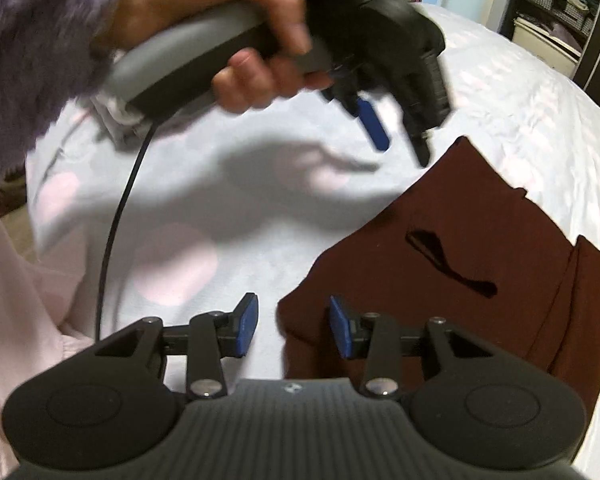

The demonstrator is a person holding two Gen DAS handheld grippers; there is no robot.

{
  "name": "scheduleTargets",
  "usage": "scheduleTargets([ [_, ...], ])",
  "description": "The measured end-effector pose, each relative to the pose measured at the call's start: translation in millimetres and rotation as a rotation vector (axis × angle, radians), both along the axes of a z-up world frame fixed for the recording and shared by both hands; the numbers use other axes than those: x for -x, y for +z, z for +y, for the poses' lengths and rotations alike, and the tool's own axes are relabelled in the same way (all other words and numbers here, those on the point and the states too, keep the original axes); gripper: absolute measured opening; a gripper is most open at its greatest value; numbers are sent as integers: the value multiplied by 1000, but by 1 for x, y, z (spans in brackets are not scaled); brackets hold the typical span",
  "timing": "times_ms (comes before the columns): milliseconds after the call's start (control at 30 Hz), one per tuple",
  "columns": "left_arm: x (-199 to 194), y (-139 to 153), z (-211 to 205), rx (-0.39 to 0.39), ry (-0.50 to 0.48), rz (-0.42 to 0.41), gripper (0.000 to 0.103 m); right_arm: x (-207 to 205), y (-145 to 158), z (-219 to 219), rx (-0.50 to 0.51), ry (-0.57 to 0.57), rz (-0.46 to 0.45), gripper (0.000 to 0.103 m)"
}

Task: Fold clothes
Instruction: 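Grasp the folded sweater end with the right tool while the left tool pinches it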

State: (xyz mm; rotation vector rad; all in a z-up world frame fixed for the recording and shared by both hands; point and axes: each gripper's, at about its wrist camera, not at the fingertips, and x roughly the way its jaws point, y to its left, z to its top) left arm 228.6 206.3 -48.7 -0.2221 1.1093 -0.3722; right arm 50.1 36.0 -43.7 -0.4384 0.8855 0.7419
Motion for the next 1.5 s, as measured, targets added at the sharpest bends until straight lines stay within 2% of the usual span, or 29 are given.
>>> scheduleTargets([
  [67, -13, -4, -1, 9, -12, -7, 40, -6, -10, 4, 14, -7, 18, 43],
  [167, -32, -12, -3, 31, -7, -28, 40, -7, -23, 0, 38, -24, 28, 42],
  [233, -44, -18, -2, 65, 10, -26, 40, -9, -26, -6, 13, -30, 39, 41],
  [367, -62, -34, -8, 98, 16, -10, 40, -21, -29, -8, -21, -65, 56, 19],
  [500, -67, -37, -14, 123, 17, -38, 39, -21, -20, -18, -75, -91, 73, 15],
  [533, -69, -38, -16, 133, 20, -41, 35, -21, -17, -22, -96, -101, 75, 15],
  [567, -70, -38, -19, 141, 18, -40, 25, -21, -13, -27, -119, -113, 78, 15],
  [633, -74, -36, -26, 145, 6, -33, 11, -18, -4, -38, -167, -140, 75, 14],
  [667, -75, -33, -29, 142, 0, -36, 10, -17, 1, -44, -194, -158, 76, 14],
  [900, -75, 6, -65, 72, -50, -85, 9, -8, 24, -99, -388, -330, 123, 14],
  [1067, -80, 23, -113, -20, -93, -76, 9, 2, 26, -135, -436, -438, 148, 14],
  [1333, -81, 5, -186, -124, -210, -53, 9, 5, 1, -172, -441, -585, 239, 13],
  [1500, -81, -10, -213, -145, -251, -43, 9, 0, -17, -194, -473, -631, 338, 13],
])
